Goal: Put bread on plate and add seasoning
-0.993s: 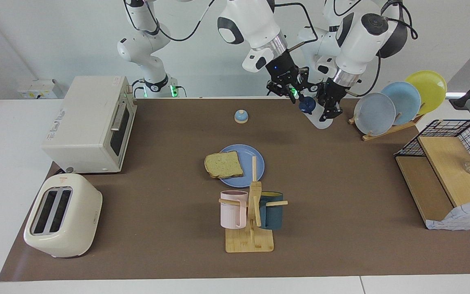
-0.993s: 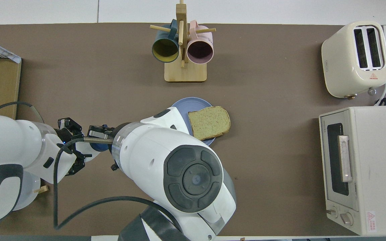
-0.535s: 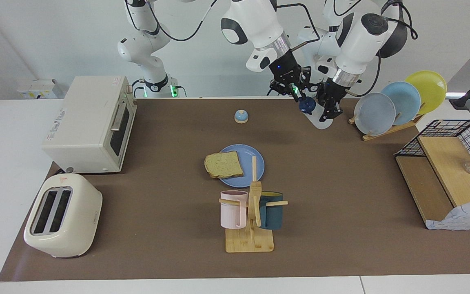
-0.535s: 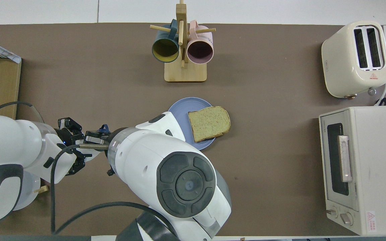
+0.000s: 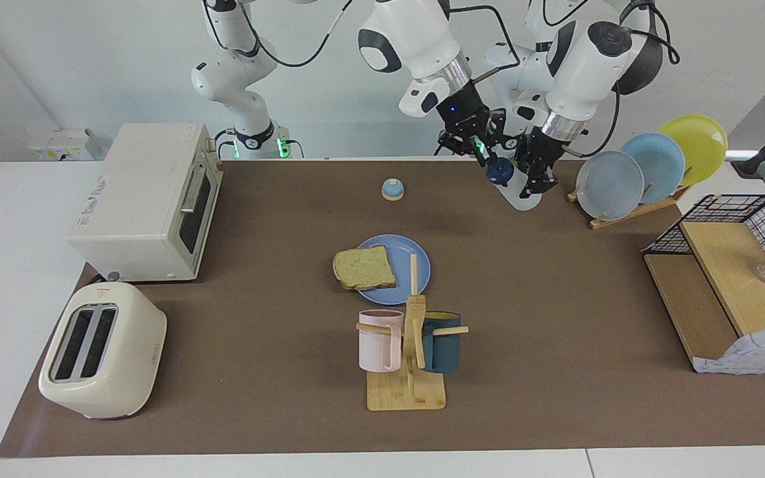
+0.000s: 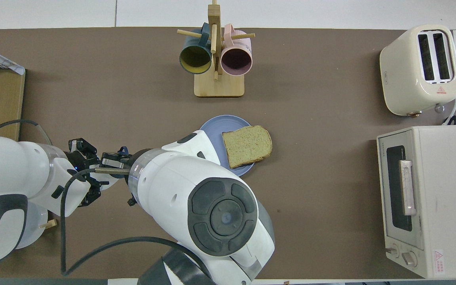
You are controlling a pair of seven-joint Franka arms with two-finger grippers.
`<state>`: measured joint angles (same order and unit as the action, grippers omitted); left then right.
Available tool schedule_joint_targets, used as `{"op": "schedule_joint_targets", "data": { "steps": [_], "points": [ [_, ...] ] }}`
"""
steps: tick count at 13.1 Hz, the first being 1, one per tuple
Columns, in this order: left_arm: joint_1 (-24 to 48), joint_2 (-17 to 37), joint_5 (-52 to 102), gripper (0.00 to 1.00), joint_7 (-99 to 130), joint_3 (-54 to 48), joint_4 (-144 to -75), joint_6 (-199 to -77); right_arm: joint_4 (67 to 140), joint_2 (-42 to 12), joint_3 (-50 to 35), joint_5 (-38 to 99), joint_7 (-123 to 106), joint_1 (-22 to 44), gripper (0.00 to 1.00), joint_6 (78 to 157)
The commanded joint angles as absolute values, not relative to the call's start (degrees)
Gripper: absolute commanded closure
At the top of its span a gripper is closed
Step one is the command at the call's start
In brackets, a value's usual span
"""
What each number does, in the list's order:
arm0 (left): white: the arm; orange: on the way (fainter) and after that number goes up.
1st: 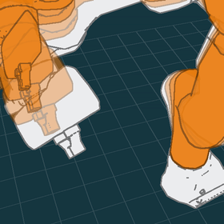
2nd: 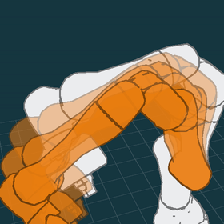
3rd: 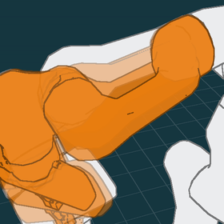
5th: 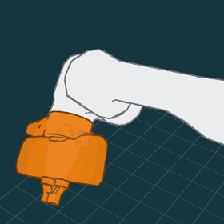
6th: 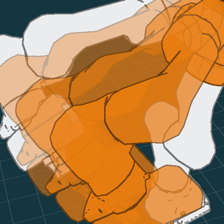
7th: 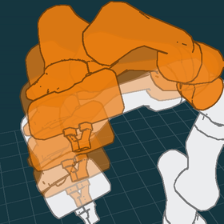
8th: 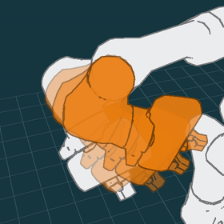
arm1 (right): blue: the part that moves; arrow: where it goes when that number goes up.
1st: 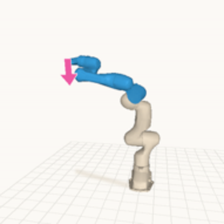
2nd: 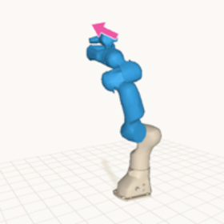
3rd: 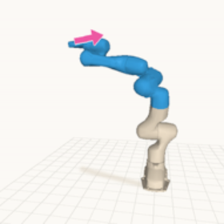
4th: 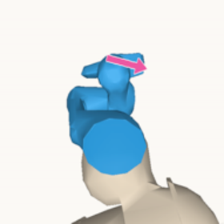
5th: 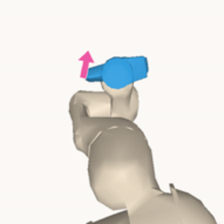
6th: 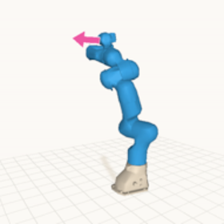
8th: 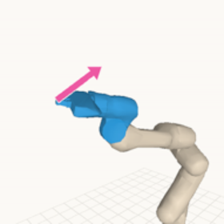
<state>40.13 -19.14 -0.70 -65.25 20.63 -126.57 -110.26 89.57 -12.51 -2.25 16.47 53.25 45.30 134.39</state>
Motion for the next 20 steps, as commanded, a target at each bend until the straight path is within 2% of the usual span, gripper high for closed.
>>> {"op": "schedule_joint_targets", "data": {
  "steps": [1, 3, 4, 6, 9, 15, 20],
  "points": [
    [40.43, -21.18, -1.23, 1.0, -63.99, 20.57, -128.58, -111.62, 89.82, -12.3, -2.64, 15.56, 53.79, 44.74, 0.86, 135.61],
    [40.43, -21.18, -1.23, 1.0, -63.98, 20.57, -128.58, -111.71, 89.82, -12.3, -2.64, 15.73, 53.88, 44.74, 0.92, 135.53],
    [40.43, -21.18, -1.23, 1.0, -63.98, 20.57, -128.58, -111.71, 89.82, -12.3, -2.64, 15.99, 53.88, 44.65, 1.0, 135.53],
    [40.43, -21.18, -1.23, 1.0, -63.98, 20.65, -128.58, -111.62, 89.56, -12.39, -2.55, 16.78, 55.44, 44.39, 1.0, 135.96],
    [40.43, -21.18, -1.14, 1.0, -63.98, 20.65, -128.58, -111.62, 89.82, -12.92, -2.55, 17.23, 62.13, 43.51, 1.0, 143.94],
    [40.34, -21.18, -1.23, 1.0, -63.98, 20.65, -128.58, -111.53, 90.97, -12.83, -2.46, 21.7, 64.94, 42.63, 1.0, 152.04],
    [40.34, -21.18, -1.23, 1.0, -63.98, 20.65, -128.58, -111.36, 90.97, -12.74, -2.55, 21.71, 64.95, 42.28, 1.0, 152.32]
  ]
}}
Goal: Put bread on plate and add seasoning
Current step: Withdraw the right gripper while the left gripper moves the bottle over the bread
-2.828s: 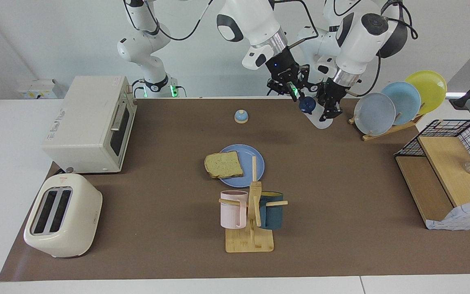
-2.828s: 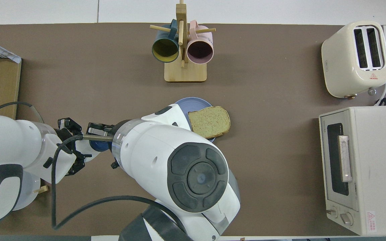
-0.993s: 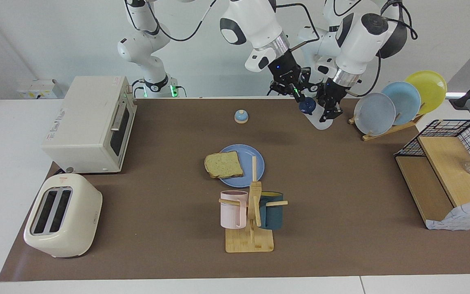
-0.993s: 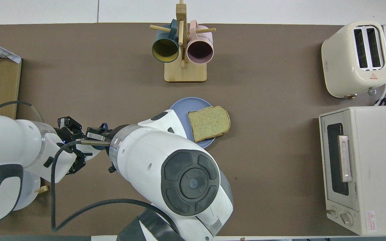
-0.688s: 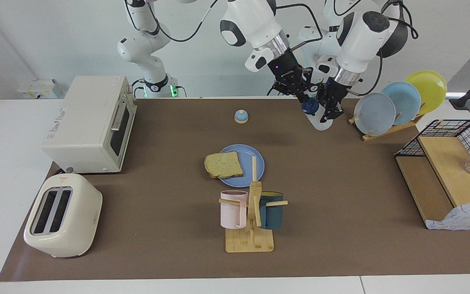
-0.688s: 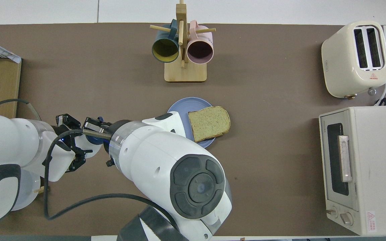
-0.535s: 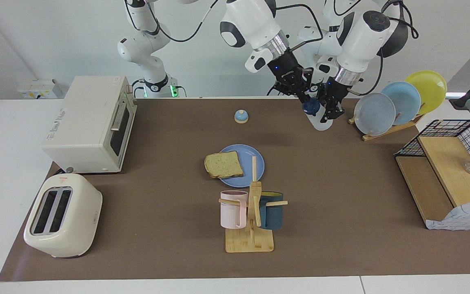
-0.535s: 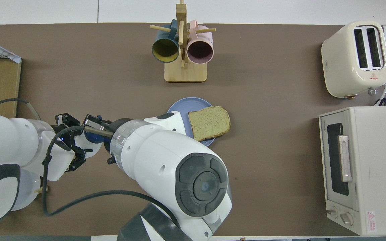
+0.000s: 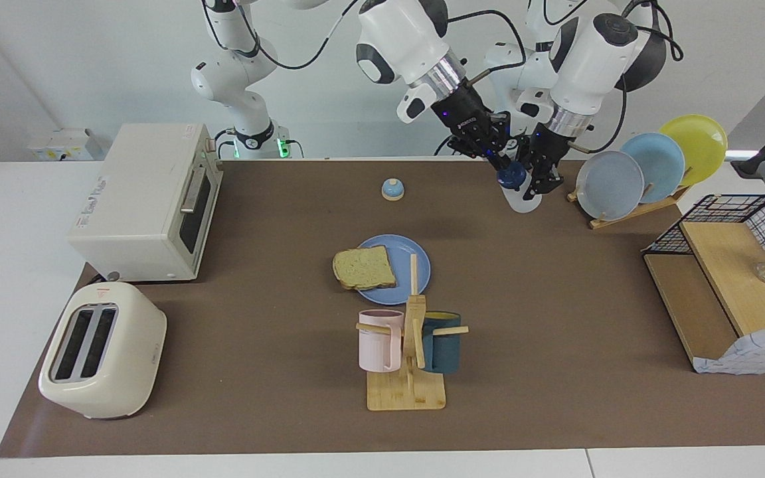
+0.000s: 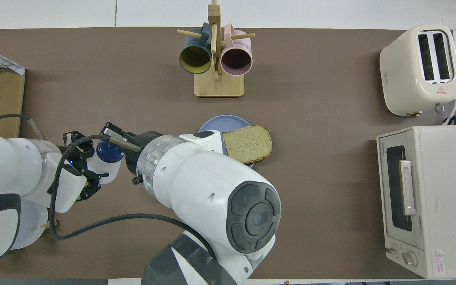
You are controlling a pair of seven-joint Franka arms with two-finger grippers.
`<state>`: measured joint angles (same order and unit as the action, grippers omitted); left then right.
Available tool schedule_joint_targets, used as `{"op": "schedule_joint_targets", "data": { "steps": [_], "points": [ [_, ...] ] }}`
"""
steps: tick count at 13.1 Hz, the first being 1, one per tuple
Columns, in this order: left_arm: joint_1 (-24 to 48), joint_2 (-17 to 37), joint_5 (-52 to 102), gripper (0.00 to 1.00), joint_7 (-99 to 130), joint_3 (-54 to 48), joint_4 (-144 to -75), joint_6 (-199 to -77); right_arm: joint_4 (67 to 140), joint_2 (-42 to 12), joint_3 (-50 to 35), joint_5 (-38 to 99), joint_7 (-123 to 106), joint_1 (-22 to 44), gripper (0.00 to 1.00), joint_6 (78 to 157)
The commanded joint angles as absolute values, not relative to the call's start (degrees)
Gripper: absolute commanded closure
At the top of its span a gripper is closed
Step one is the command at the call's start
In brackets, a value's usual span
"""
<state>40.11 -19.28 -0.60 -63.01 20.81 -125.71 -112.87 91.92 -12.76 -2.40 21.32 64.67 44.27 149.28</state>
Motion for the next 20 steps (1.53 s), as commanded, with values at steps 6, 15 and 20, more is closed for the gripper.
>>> {"op": "schedule_joint_targets", "data": {
  "steps": [6, 15, 20],
  "points": [
    [40.34, -21.18, -1.23, 1.0, -63.98, 20.65, -128.58, -111.36, 94.3, -11.26, -2.46, 21.71, 63.81, 39.29, 0.0, 149.43],
    [40.43, -13.11, -9.92, 1.0, -48.28, 10.3, -122.97, -115.75, 93.69, -8.7, -1.93, 9.02, 26.32, 14.88, 0.0, 110.34],
    [41.65, -1.52, -19.75, 1.0, -38.09, 2.3, -112.43, -109.88, 90.09, -6.51, -1.49, 1.15, 16.35, 4.76, 0.0, 93.72]
  ]
}}
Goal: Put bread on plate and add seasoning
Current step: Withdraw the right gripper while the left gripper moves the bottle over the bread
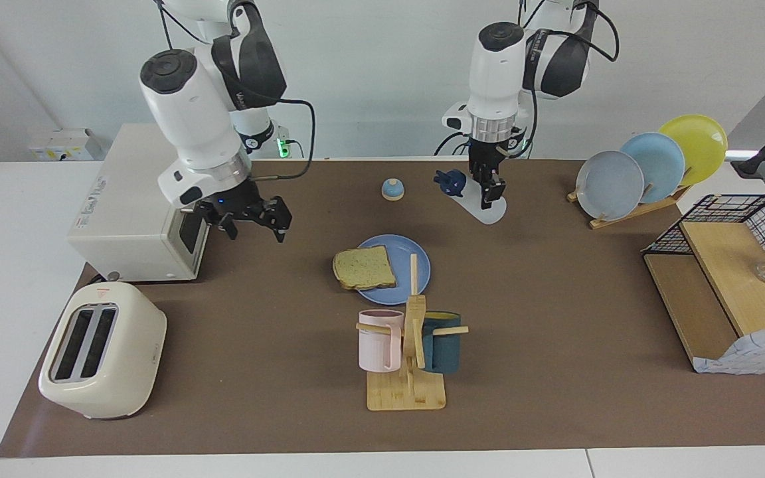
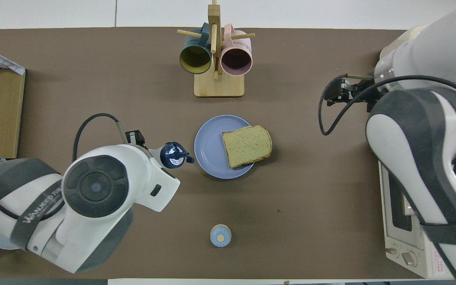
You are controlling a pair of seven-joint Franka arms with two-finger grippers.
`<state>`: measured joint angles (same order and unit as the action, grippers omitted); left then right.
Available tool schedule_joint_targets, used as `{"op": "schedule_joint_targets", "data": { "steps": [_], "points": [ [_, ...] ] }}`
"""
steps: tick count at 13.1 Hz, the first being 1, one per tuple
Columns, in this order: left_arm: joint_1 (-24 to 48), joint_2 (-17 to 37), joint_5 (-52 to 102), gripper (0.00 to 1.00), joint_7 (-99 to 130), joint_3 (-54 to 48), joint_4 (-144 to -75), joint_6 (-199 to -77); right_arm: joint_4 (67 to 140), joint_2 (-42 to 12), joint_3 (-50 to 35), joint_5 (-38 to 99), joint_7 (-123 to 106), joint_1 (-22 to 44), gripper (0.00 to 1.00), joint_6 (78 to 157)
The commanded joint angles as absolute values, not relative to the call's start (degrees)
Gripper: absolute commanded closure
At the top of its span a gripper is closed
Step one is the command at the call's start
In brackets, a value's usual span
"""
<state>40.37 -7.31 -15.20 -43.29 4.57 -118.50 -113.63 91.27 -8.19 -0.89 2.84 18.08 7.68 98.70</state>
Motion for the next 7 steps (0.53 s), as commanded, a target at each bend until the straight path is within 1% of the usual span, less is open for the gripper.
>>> {"op": "schedule_joint_targets", "data": {
  "steps": [1, 3, 4, 5, 6, 7],
  "points": [
    [42.62, 0.07, -21.6, 1.0, -36.4, 1.94, -111.19, -108.73, 90.09, -4.94, -1.49, 0.45, 14.43, 3.27, 0.0, 91.52],
    [46.3, 4.63, -26.95, 1.0, -33.42, 1.93, -107.25, -104.35, 91.14, -2.39, -1.23, 0.26, 9.34, 1.24, 0.0, 88.69],
    [47.36, 6.57, -29.42, 1.0, -31.4, 1.93, -105.31, -101.63, 91.06, -1.59, 0.51, 0.26, 8.01, 1.23, 0.0, 86.68],
    [49.03, 8.07, -32.31, 1.0, -31.29, 1.93, -104.08, -99.25, 92.45, -0.1, 1.48, -0.08, 7.48, 2.19, 0.0, 86.14],
    [51.22, 10.17, -35.3, 1.0, -31.03, 1.93, -103.02, -96.79, 95.51, 2.96, 2.36, -1.04, 6.51, 2.63, 0.0, 86.39],
    [52.02, 12.11, -36.64, 1.0, -30.85, 2.02, -101.7, -94.24, 96.84, 3.42, 2.55, -1.32, 4.59, 2.38, 0.0, 86.74]
  ]
}}
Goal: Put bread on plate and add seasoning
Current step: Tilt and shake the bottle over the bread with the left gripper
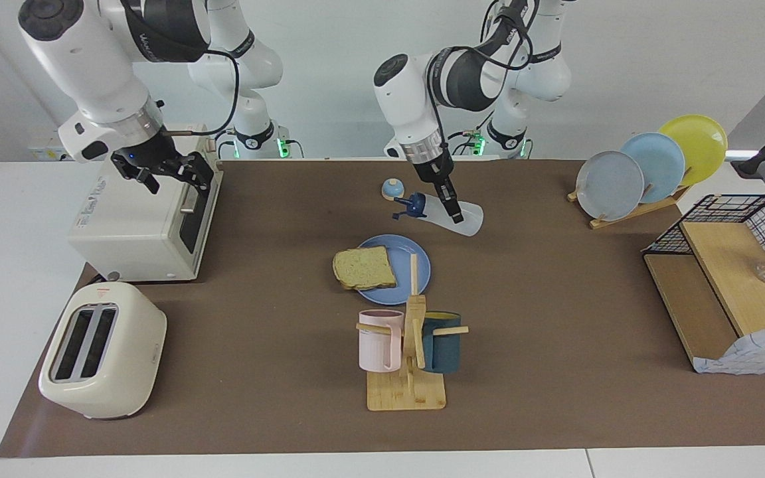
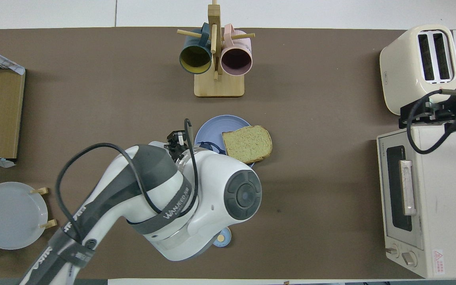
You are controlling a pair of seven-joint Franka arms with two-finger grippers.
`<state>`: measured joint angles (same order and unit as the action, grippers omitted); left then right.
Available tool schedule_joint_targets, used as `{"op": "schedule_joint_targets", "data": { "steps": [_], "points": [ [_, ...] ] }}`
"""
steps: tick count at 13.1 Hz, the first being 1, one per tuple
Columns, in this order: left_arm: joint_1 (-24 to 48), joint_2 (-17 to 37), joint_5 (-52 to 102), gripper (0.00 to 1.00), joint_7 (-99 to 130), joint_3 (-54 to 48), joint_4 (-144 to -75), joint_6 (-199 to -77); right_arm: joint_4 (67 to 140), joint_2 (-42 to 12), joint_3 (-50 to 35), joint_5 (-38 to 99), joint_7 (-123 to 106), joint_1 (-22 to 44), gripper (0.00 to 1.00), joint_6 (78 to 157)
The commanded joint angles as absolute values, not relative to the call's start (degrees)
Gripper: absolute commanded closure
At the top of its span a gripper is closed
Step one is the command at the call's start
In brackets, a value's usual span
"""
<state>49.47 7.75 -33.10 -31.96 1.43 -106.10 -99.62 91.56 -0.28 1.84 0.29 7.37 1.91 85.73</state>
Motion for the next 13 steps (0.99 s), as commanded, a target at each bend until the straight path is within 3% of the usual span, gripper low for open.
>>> {"op": "schedule_joint_targets", "data": {
  "steps": [1, 4, 10, 12, 13],
  "points": [
    [52.81, 14.91, -38.22, 1.0, -30.68, 2.02, -99.78, -91.52, 96.94, 3.34, 2.46, -1.32, 3.53, 1.94, 0.0, 87.36],
    [55.55, 23.8, -42.36, 1.0, -29.27, 2.11, -92.21, -83.78, 97.29, 2.72, 2.81, -1.67, 1.15, -0.08, 0.0, 90.0],
    [55.98, 25.4, -48.68, 1.0, -29.18, 2.2, -91.93, -79.37, 98.18, 2.81, 3.08, -1.58, -0.97, -0.61, 0.0, 90.44],
    [57.29, 32.47, -53.32, 1.0, -29.18, 2.37, -89.06, -74.47, 98.0, 2.29, 3.08, -1.32, -1.05, -0.7, 0.0, 90.53],
    [57.65, 36.35, -54.31, 1.0, -29.18, 2.55, -84.33, -72.18, 98.0, 2.2, 3.08, -1.23, -0.97, -1.05, 0.0, 90.44]
  ]
}}
